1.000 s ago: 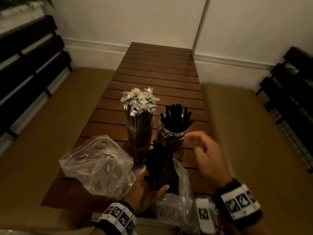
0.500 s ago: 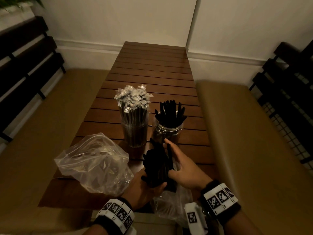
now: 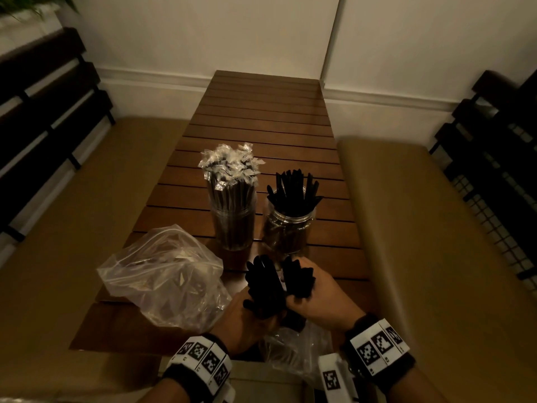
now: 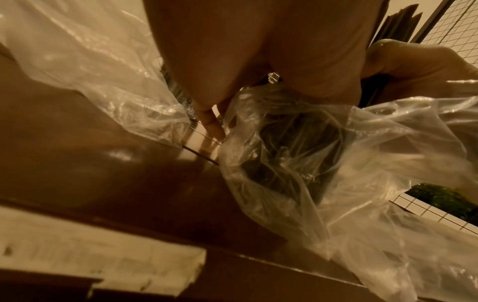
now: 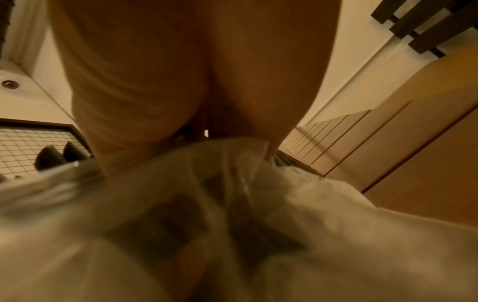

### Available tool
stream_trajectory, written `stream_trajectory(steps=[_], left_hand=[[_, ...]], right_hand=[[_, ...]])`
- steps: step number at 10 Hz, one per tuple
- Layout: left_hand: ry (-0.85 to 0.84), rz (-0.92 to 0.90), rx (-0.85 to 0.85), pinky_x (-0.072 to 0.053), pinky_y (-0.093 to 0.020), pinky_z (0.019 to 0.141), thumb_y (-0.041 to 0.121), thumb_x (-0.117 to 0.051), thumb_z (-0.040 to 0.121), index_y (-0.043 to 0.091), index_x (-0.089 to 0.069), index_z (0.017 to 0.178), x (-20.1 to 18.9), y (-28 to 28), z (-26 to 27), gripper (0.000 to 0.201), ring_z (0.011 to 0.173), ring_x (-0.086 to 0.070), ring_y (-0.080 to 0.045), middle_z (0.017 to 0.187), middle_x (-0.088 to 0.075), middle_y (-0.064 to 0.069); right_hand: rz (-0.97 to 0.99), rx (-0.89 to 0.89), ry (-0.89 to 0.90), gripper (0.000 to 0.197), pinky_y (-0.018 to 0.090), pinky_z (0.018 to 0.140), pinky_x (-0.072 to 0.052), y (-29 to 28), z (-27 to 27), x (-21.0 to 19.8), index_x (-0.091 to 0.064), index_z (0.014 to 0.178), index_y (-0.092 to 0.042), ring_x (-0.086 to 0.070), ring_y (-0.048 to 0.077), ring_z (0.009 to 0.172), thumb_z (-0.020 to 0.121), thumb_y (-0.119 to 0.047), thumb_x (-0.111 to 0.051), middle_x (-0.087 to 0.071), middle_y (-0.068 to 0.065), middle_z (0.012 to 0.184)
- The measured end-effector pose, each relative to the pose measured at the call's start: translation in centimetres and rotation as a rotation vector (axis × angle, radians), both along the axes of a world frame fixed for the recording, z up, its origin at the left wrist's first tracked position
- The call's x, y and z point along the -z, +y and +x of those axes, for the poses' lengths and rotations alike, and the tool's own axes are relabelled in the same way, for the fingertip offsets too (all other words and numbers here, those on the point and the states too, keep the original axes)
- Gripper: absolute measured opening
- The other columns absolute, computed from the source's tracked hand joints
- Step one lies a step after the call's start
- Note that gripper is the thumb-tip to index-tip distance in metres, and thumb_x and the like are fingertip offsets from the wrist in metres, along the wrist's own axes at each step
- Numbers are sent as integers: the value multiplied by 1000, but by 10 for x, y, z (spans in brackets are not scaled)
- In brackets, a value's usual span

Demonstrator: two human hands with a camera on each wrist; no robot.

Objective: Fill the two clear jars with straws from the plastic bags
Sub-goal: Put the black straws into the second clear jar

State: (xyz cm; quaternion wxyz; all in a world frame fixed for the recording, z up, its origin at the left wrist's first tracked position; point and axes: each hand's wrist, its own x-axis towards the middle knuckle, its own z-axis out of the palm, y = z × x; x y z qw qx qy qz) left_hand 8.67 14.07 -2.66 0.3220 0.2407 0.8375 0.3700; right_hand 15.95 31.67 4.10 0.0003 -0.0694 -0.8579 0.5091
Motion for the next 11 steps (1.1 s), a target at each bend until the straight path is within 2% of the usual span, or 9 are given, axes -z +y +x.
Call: stream_trajectory(steps=[1, 2, 3, 4, 6, 7, 8, 9, 11], left_hand=[[-10, 18, -27, -31, 10, 68, 106, -22, 17, 15, -50, 137, -3, -2, -1, 153, 105, -42, 3, 118, -51, 12], [-41, 32, -36, -34, 8, 71, 101, -45, 31, 22, -54, 131, -11, -1, 5, 128, 94, -45, 13, 116, -51, 17], [-8, 116, 27, -47, -13, 85, 87, -50, 49, 70, -55, 85, 5, 9, 1, 39, 72, -57, 16, 89, -54, 15], [42, 113, 58, -52, -15, 79, 53, -66, 80, 62, -49, 74, -4, 13, 3, 20, 86, -58, 17, 85, -56, 18], [51, 230, -11, -49, -7, 69, 28, -73, 84, 39, -58, 92, -4, 11, 5, 20, 86, -61, 15, 88, -64, 15], [-20, 240, -109, -52, -10, 76, 24, -78, 80, 34, -60, 97, -1, 11, 4, 27, 89, -64, 12, 94, -68, 13], [-59, 174, -114, -50, -9, 85, 29, -78, 80, 44, -51, 94, -2, 11, 6, 34, 94, -62, 9, 98, -61, 24], [-113, 161, -100, -46, -2, 71, 23, -73, 85, 34, -50, 103, -9, 11, 9, 32, 92, -62, 8, 100, -52, 27], [-456, 434, -283, -57, -20, 64, -19, -68, 78, 7, -61, 101, -13, 10, 11, 35, 81, -74, -9, 98, -71, -8]], right_hand=[[-31, 13, 32, 21, 42, 81, -56, -2, 2, 1, -60, 96, -16, -64, 17, 89, 81, -26, -71, -62, -2, 94], [-46, 51, 56, 25, 46, 89, -54, -3, 6, -2, -58, 95, -8, -64, 25, 101, 80, -24, -70, -65, 5, 97], [-86, 99, 74, 23, 52, 87, -55, -4, 9, -4, -59, 96, -12, -66, 26, 97, 81, -28, -68, -66, 7, 97], [-163, 176, 147, 9, 35, 90, -56, -7, 10, -12, -63, 90, -31, -68, 12, 100, 83, -27, -67, -70, -6, 100], [-294, 227, 290, 27, 38, 87, -58, 0, 5, -55, -62, 83, -20, -69, 21, 86, 91, 5, -61, -69, 4, 84], [-348, 254, 375, 17, 34, 86, -58, 11, -3, -82, -61, 85, -13, -68, 22, 87, 91, 3, -60, -67, 1, 84], [-368, 290, 485, 7, 50, 95, -54, 22, -14, -112, -63, 83, -22, -65, 33, 94, 82, -15, -65, -65, 2, 87], [-352, 328, 581, 6, 49, 96, -54, 34, -29, -137, -64, 82, -27, -67, 30, 94, 77, -23, -65, -66, -1, 86], [-317, 433, 691, 18, 43, 92, -57, 48, -73, -154, -66, 80, -31, -70, 22, 90, 84, -14, -66, -69, -10, 79]])
